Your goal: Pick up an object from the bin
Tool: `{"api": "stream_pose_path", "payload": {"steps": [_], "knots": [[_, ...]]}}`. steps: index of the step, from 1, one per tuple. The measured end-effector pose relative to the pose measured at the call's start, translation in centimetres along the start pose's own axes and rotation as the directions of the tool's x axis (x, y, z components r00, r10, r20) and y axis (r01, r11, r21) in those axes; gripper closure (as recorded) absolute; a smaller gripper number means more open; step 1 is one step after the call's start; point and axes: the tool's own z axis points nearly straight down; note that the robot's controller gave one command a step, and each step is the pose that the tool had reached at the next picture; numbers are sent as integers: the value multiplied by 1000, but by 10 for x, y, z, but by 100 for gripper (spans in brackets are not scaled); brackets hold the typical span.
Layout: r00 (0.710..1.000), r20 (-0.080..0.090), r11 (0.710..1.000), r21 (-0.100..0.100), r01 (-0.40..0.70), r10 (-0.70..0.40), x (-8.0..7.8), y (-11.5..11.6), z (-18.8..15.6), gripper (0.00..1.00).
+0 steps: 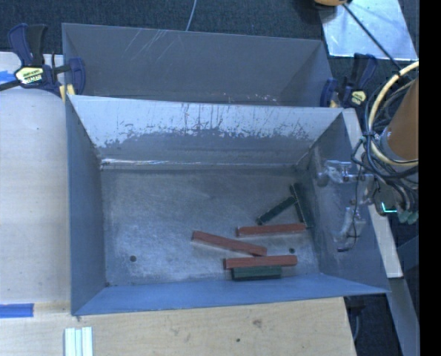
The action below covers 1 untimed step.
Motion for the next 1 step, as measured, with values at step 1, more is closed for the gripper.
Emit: {"api": "stream_pose_path", "payload": {"steps": [1], "knots": [[1000, 0, 1000, 0, 1, -1, 0, 0, 0, 0]]}}
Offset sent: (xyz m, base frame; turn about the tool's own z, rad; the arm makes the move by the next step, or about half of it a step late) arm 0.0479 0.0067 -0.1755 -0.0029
